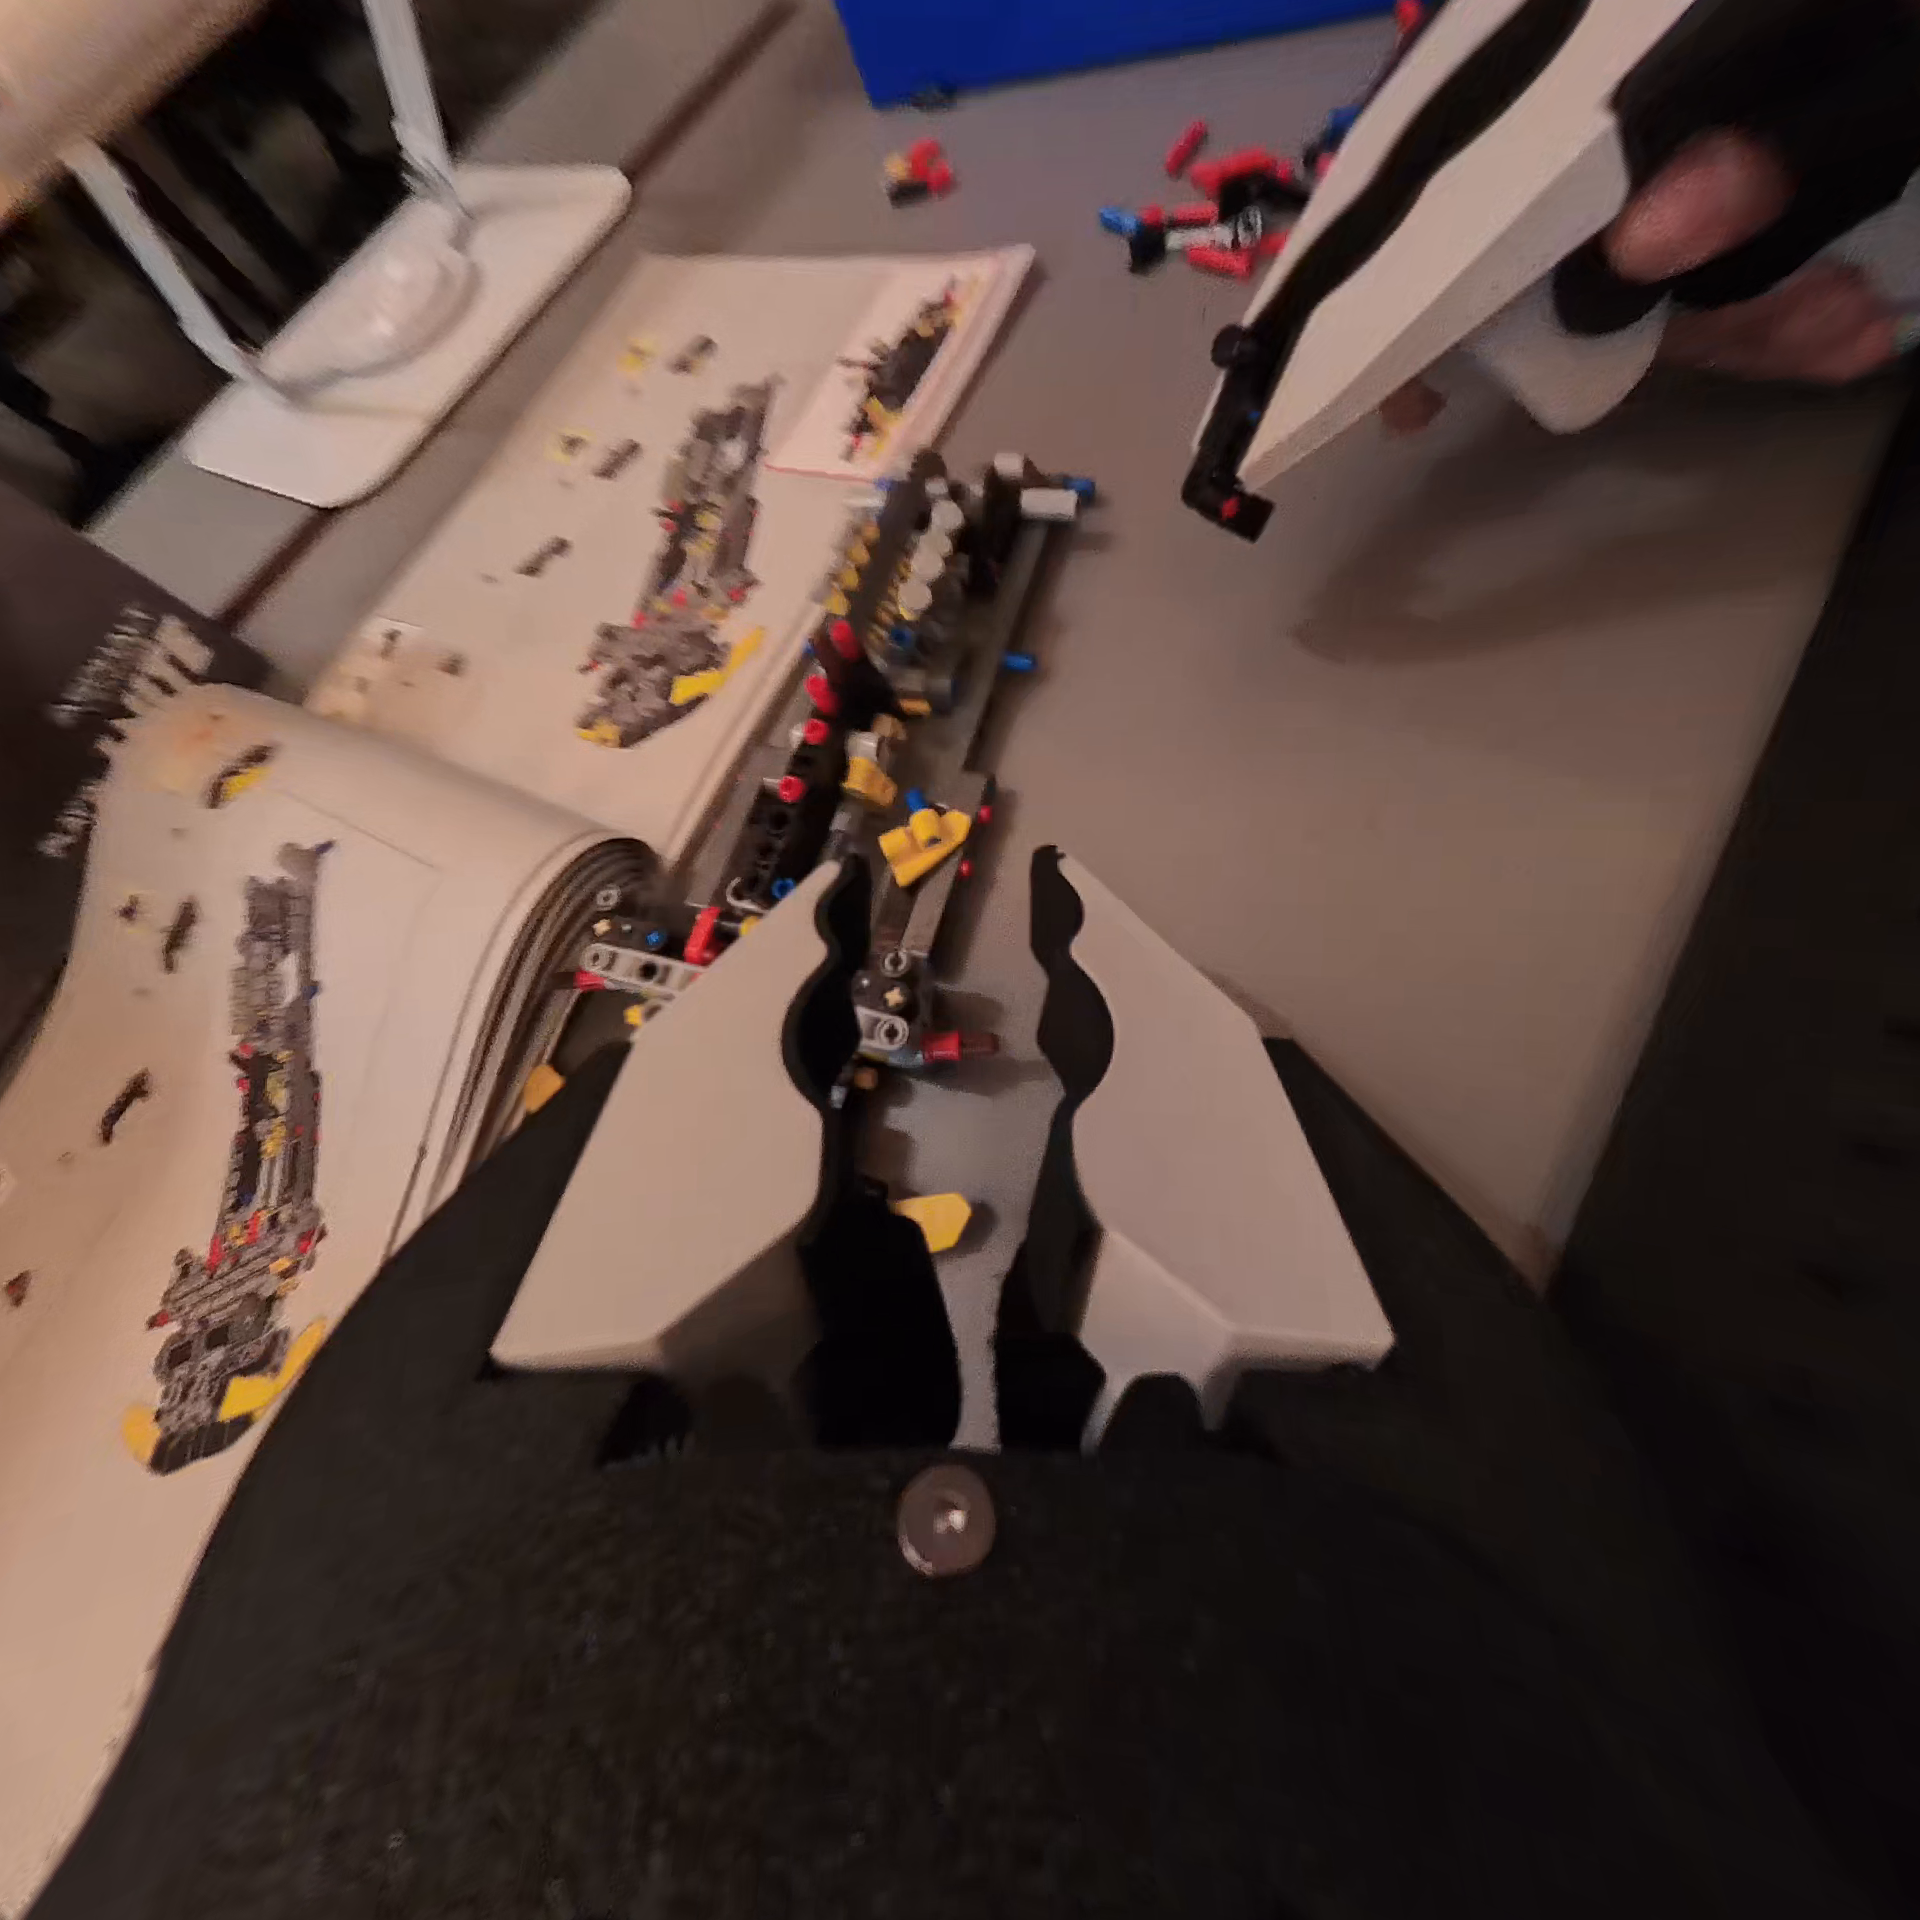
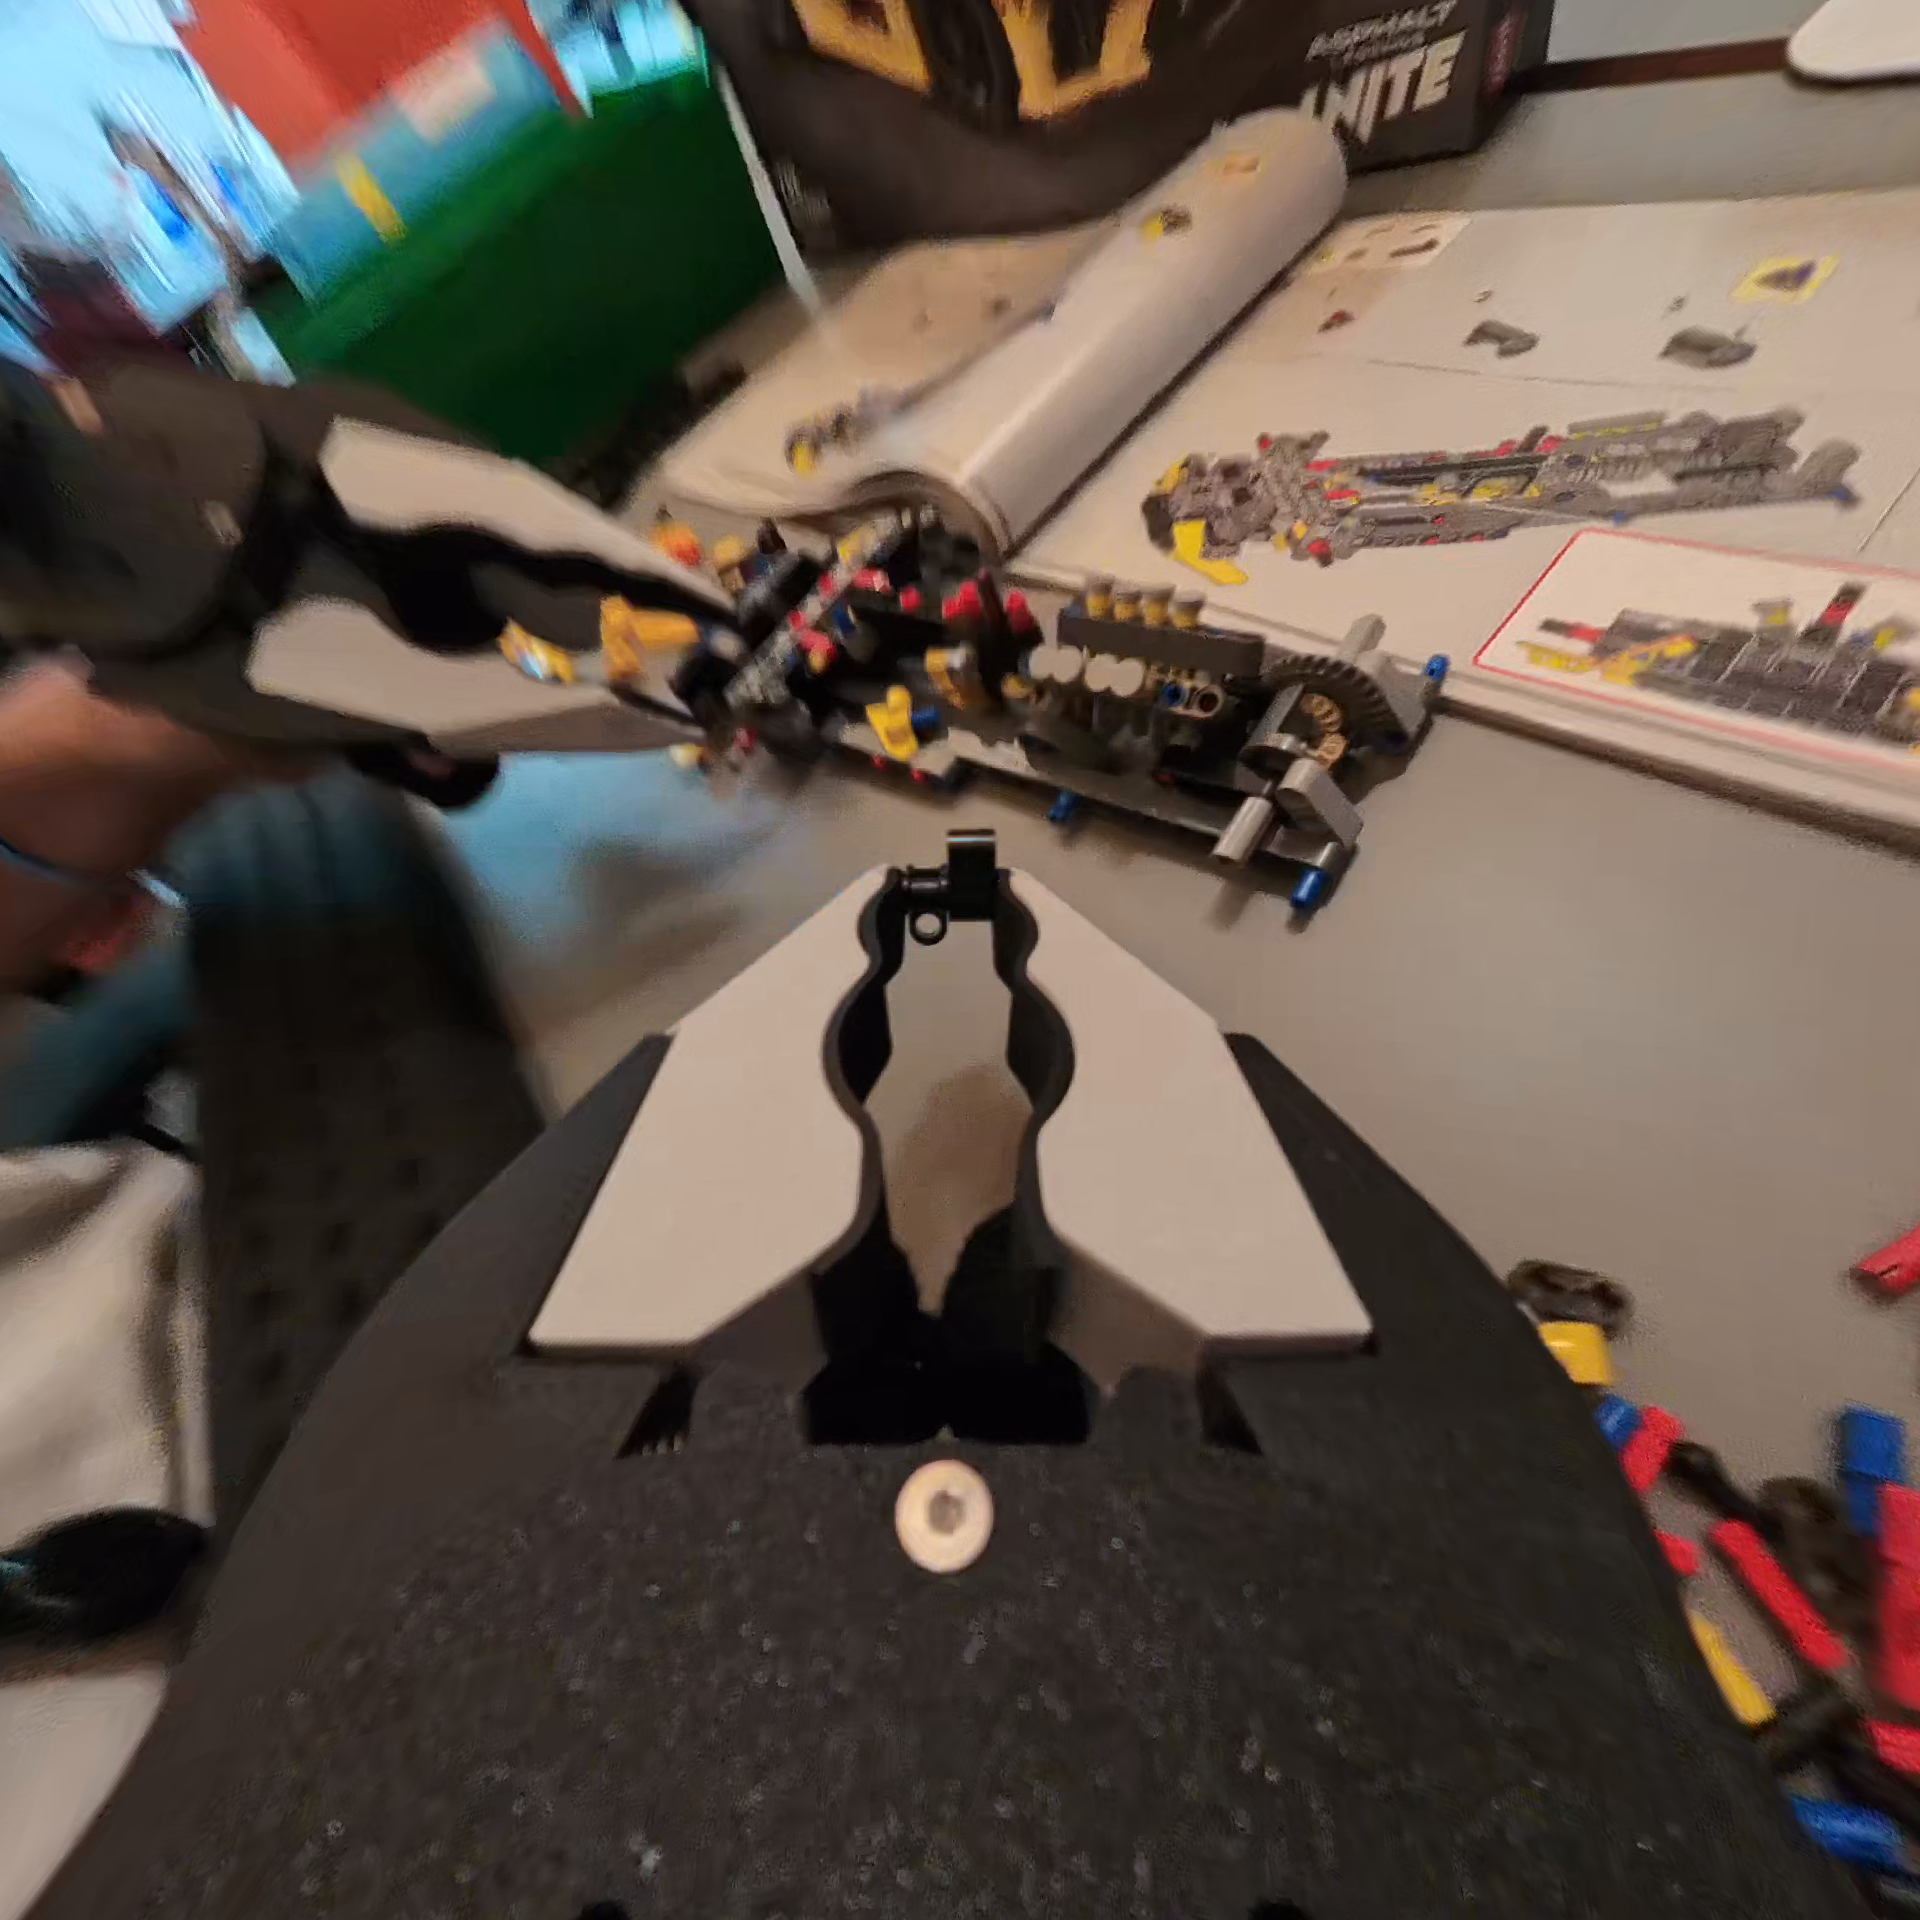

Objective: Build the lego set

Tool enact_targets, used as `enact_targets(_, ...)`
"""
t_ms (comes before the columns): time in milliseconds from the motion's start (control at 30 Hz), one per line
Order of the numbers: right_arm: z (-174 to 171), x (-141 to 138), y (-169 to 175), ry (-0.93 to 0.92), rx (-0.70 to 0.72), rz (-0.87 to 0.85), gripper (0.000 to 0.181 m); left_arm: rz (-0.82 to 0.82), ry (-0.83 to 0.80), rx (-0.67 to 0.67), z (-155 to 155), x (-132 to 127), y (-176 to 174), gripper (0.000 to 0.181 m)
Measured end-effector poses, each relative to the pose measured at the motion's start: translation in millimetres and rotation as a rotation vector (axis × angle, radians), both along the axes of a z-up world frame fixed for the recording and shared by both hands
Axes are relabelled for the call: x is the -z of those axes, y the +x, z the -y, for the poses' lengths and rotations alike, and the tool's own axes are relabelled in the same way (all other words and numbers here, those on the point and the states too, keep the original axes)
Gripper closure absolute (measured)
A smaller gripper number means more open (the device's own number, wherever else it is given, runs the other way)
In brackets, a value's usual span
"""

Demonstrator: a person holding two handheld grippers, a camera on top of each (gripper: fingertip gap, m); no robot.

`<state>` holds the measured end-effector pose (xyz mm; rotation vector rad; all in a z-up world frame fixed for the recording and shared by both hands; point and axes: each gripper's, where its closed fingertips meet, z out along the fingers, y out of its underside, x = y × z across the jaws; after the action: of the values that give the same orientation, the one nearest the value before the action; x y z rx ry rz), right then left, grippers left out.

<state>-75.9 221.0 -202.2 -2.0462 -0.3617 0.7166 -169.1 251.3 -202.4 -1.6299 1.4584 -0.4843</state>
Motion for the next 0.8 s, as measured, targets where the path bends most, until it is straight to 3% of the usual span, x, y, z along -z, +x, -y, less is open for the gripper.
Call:
enact_targets(167, 25.4, 39.3, -11.9, -0.074, -0.265, 0.464, 0.166, -0.182, -0.037, 0.061, -7.3, 29.0, 13.0, 0.145)
enact_targets(433, 26.2, 40.1, -20.8, -0.089, -0.317, 0.397, 0.166, -0.259, -0.055, 0.066, -19.4, 41.0, 25.7, 0.153)
enact_targets(567, 45.1, 40.9, -35.3, -0.16, -0.433, 0.265, 0.166, -0.265, -0.038, 0.056, -21.5, 40.6, 25.2, 0.17)
enact_targets(633, 52.8, 41.7, -41.8, -0.172, -0.485, 0.238, 0.166, -0.258, -0.011, 0.066, -19.0, 39.6, 26.1, 0.174)
enact_targets(800, 44.9, 42.4, -43.1, -0.137, -0.455, 0.222, 0.165, -0.228, 0.143, 0.123, -12.5, 32.5, 28.2, 0.174)
